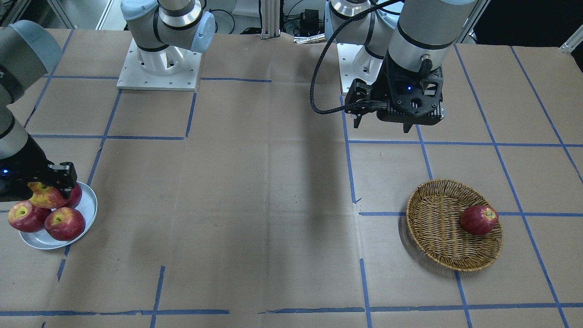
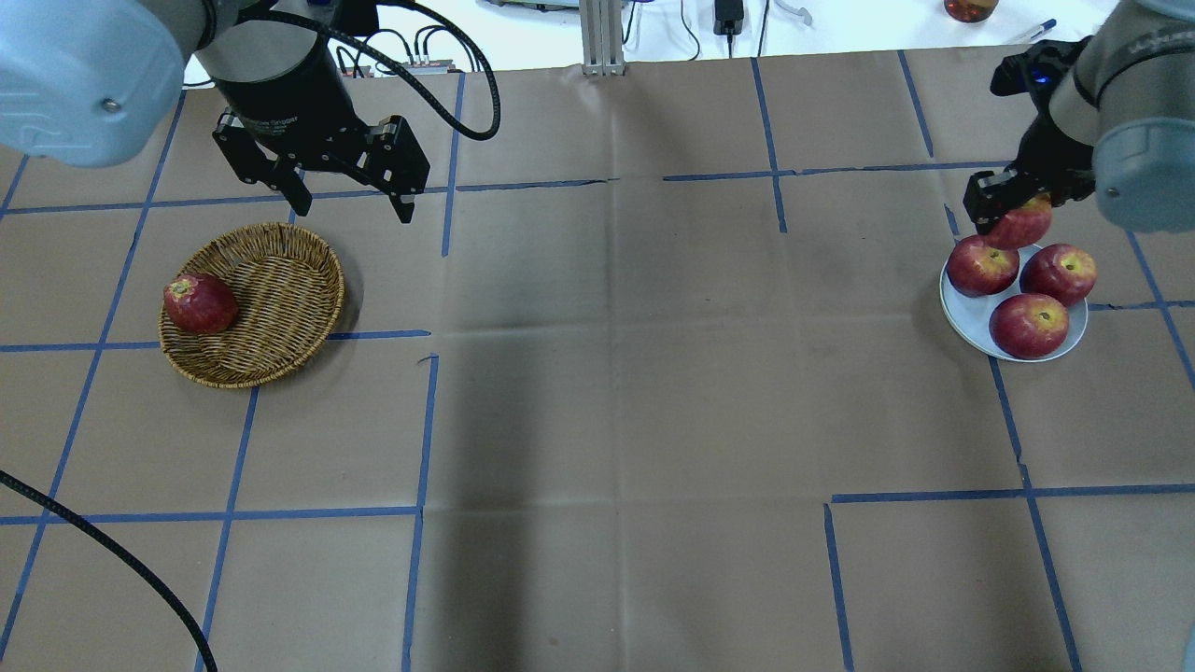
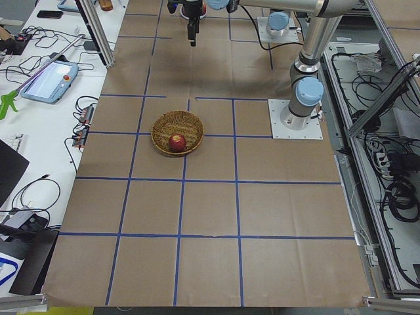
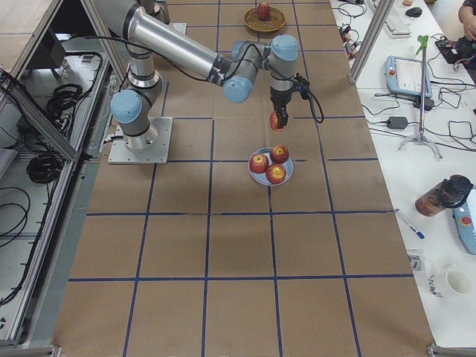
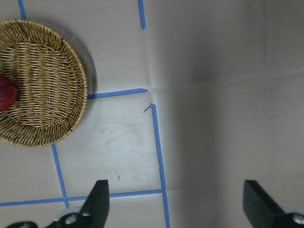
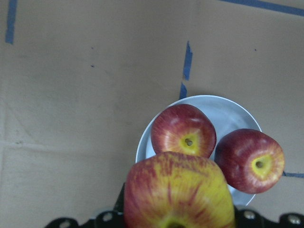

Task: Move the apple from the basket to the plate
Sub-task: 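Lower the apple onto the plate among the red apples and open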

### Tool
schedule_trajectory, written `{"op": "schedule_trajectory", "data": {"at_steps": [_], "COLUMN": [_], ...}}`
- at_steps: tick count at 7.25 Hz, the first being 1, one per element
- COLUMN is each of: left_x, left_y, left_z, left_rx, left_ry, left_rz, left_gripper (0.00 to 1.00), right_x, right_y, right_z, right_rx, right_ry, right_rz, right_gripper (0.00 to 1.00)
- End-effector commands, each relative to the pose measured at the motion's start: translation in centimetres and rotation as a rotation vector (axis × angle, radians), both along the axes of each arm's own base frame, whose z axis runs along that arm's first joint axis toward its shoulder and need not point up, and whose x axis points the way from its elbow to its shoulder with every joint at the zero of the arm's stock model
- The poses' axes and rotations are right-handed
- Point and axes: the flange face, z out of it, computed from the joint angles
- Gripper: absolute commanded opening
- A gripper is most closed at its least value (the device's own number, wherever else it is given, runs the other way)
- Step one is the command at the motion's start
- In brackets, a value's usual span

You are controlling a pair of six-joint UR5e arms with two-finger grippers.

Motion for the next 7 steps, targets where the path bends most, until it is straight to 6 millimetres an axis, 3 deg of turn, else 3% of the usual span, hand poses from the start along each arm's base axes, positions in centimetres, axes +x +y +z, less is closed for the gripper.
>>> {"op": "schedule_trajectory", "data": {"at_steps": [1, 2, 7], "left_x": [0.1, 0.0, 0.0], "left_y": [0.2, 0.1, 0.1], "left_z": [0.4, 0.1, 0.1], "left_rx": [-0.009, -0.002, 0.0], "left_ry": [-0.007, -0.009, -0.009], "left_rz": [-0.002, -0.004, -0.004], "left_gripper": [0.99, 0.99, 0.99], "right_x": [-5.1, -5.9, -6.3], "right_y": [1.9, 2.0, 1.5], "right_z": [-3.0, -3.5, -6.0], "right_rx": [-0.044, -0.044, -0.027], "right_ry": [-0.041, -0.043, -0.051], "right_rz": [0.03, 0.027, 0.028], "right_gripper": [0.41, 0.41, 0.41]}}
